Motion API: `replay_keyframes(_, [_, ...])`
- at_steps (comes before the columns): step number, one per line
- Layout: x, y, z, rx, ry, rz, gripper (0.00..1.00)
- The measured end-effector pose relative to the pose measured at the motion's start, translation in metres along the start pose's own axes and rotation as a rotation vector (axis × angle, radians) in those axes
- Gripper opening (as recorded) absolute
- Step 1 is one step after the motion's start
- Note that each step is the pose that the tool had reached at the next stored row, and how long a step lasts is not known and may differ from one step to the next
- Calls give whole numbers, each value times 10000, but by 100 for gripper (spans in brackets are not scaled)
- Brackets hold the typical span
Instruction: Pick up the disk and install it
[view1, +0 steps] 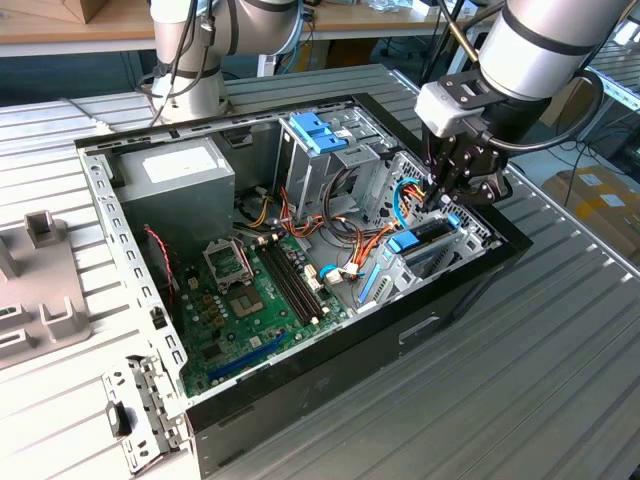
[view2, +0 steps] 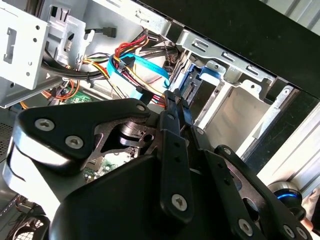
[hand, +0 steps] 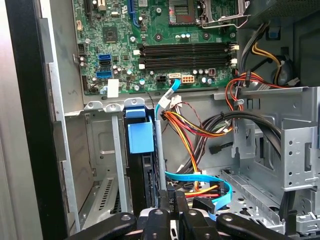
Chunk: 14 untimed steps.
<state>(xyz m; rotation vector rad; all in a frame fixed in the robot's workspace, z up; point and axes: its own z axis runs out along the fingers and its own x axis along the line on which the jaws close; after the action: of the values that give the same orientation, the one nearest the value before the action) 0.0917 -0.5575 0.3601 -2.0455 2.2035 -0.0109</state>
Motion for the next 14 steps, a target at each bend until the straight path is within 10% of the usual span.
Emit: replay_keyframes(14, [74,-7,-5,0,-1,0,16])
